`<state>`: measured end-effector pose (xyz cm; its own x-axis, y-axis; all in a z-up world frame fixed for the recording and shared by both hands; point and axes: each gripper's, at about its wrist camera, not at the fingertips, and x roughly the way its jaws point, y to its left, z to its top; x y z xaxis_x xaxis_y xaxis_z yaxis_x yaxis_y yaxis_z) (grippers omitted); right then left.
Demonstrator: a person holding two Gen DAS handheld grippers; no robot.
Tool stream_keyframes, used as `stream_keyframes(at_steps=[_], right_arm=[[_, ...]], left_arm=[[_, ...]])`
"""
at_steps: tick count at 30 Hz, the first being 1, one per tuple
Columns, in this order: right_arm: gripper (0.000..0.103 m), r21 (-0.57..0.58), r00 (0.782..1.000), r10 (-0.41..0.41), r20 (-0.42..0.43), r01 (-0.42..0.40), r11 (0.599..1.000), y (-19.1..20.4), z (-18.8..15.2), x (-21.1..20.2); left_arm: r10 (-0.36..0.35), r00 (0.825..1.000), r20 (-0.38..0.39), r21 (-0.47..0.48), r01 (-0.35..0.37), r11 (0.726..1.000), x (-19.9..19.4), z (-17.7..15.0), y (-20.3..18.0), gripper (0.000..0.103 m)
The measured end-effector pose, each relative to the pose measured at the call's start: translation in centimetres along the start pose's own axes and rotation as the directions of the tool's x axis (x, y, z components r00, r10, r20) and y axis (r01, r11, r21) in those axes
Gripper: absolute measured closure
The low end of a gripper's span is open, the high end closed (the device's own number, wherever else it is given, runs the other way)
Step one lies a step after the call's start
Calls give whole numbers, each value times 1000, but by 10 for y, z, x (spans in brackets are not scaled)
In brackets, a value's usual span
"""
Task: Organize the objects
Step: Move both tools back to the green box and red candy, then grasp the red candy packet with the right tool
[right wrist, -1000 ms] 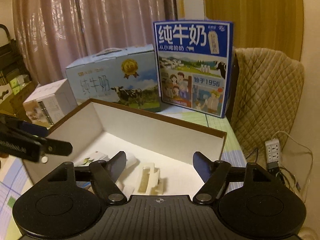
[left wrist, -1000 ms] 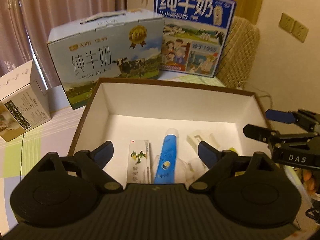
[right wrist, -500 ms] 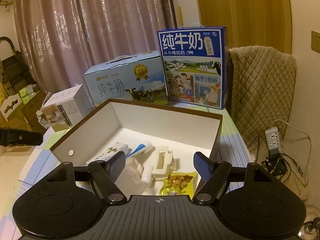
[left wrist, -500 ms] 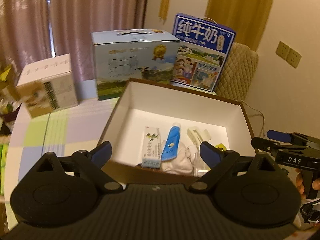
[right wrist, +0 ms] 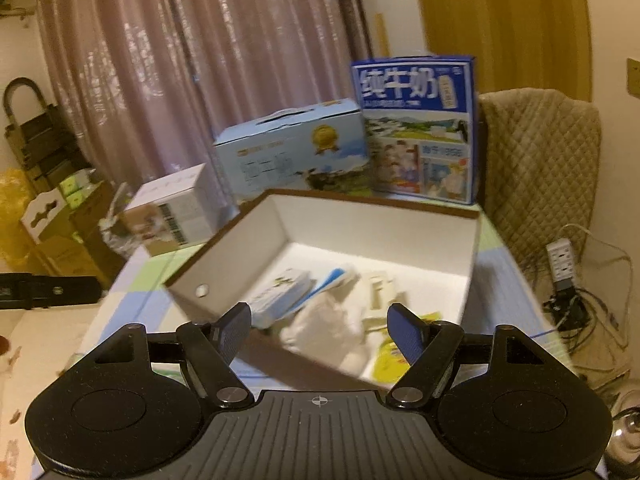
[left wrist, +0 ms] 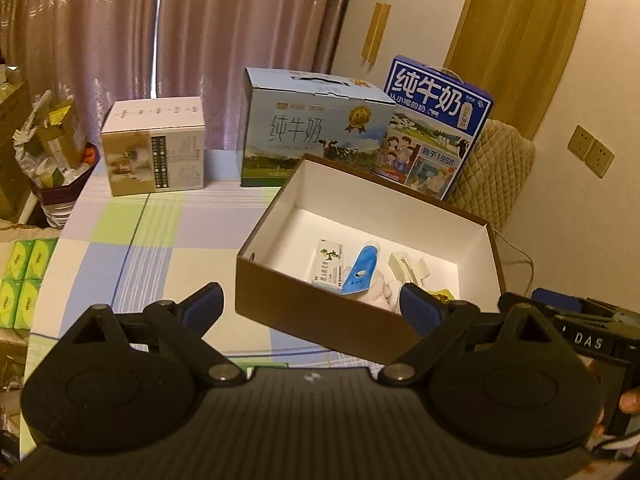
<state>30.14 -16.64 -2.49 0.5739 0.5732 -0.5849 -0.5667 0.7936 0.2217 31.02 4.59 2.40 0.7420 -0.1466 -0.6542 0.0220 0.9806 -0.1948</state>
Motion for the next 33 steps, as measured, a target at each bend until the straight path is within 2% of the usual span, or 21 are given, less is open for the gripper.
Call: stream_keyframes(at_steps=[8,12,19,33], right_arm=[[31,8,996,72,-57,-72,997,34,-22,8],[31,-12,990,95,-102,-97,995,45,-41,20],[31,-23,975,87,-203,-94,995,46,-72,48],[31,-37,962,82,-260,-94,995,49,-89,61]], left_arm=[[17,1000,0,-35,-17,999,-3,-17,5,10],[55,998,4,-47,-54,997,4,-29,11,10],[90,996,-30,-53,-91,994,20,-42,25,10],[106,987,-119,-8,-108,994,29,-67,42,10]])
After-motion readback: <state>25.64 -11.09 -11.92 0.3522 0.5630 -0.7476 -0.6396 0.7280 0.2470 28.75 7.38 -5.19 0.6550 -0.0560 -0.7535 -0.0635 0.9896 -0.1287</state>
